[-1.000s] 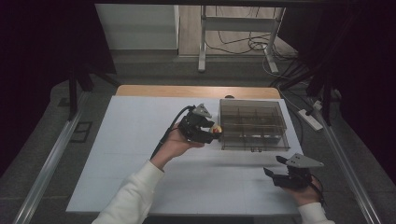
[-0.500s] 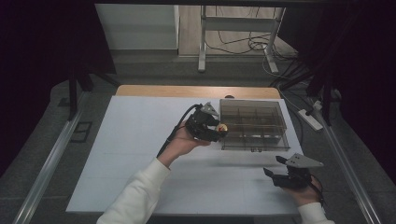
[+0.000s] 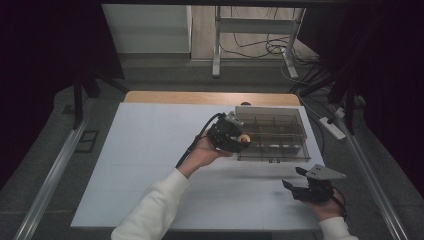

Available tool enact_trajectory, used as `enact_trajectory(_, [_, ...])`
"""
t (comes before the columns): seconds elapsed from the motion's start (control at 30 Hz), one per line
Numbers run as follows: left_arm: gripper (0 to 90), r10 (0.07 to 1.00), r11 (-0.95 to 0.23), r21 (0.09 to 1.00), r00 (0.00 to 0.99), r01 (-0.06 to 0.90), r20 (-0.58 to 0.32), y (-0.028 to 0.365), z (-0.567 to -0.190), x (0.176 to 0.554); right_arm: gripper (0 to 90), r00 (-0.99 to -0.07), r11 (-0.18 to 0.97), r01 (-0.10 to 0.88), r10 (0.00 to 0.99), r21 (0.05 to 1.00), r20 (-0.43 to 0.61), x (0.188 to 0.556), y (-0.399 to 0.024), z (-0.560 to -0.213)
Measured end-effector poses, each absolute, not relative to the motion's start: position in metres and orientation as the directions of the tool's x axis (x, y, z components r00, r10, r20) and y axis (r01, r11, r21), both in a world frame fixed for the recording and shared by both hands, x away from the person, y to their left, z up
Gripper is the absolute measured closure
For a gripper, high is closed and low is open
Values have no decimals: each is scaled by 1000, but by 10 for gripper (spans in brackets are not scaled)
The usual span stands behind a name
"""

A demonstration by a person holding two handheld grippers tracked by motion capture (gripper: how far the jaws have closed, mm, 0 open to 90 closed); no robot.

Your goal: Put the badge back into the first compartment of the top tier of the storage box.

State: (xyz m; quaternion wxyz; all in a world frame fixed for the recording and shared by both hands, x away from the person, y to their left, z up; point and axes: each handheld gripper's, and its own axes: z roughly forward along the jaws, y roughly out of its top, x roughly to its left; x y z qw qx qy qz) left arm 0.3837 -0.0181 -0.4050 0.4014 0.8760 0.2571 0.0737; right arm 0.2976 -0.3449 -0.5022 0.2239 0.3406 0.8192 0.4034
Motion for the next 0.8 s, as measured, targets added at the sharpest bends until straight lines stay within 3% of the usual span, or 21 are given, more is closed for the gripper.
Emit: enact_trajectory(0.8, [466,514,-520,746,850,417,-117,-40,-420,398,276,-666,449,378,739,810,-99,298,-345,-503])
